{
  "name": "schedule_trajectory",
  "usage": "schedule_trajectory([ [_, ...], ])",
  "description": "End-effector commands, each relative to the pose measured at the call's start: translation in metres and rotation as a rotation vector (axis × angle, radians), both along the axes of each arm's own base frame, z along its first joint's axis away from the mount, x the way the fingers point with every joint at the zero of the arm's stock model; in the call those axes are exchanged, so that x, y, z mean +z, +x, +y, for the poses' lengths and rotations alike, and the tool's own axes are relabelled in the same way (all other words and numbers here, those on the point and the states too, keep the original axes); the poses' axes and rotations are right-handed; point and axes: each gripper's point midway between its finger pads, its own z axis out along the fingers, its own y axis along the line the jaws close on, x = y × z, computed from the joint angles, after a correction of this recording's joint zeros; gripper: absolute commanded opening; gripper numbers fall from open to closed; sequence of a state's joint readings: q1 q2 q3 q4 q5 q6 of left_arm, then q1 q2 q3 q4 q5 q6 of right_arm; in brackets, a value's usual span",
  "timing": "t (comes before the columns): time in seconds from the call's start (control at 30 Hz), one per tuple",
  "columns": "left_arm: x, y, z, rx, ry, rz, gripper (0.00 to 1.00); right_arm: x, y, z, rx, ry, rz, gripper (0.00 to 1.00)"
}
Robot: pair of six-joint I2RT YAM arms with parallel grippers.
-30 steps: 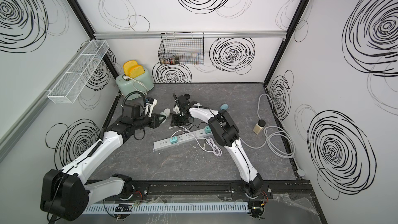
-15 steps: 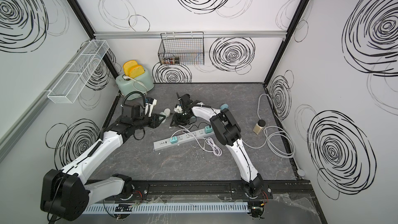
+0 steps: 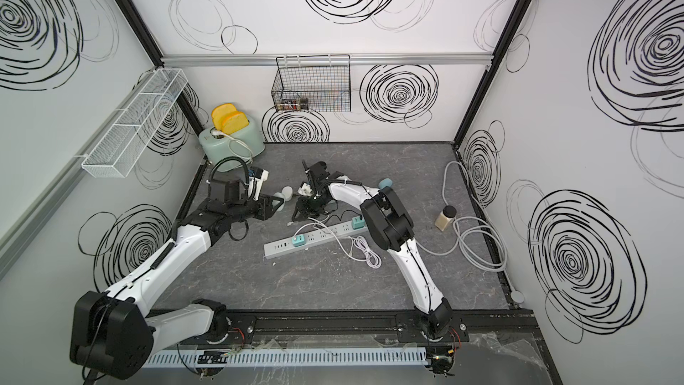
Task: Charge the bluetooth headset
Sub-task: Pick up the charging cable from the center of the board.
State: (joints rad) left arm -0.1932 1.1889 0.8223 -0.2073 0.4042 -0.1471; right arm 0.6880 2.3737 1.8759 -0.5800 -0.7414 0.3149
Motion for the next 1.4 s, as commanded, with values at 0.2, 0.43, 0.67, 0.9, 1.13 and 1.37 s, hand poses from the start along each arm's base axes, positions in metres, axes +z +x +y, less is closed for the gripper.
schedule_trajectory([
  [0.2, 0.007, 0.004, 0.001, 0.000, -0.021, -0.042, 0.26, 0.006, -0.012, 0.002, 0.050, -0.015, 0.000, 0.23],
  [0.43, 0.009, 0.005, 0.003, 0.006, -0.019, -0.047, 0.26, 0.025, -0.008, 0.003, 0.046, 0.012, -0.041, 0.06],
  [0.67, 0.021, 0.005, 0.003, 0.008, -0.033, -0.083, 0.26, 0.091, -0.004, -0.007, -0.013, 0.133, -0.178, 0.00],
  [0.9, 0.048, -0.002, -0.017, -0.045, -0.113, -0.152, 0.26, 0.155, -0.010, -0.048, -0.095, 0.229, -0.371, 0.00],
  [1.13, 0.068, -0.007, -0.042, -0.133, -0.189, -0.203, 0.25, 0.198, -0.031, -0.090, -0.124, 0.333, -0.616, 0.00],
  [1.37, 0.073, -0.007, -0.055, -0.138, -0.239, -0.207, 0.24, 0.216, -0.050, -0.116, -0.138, 0.359, -0.733, 0.00],
])
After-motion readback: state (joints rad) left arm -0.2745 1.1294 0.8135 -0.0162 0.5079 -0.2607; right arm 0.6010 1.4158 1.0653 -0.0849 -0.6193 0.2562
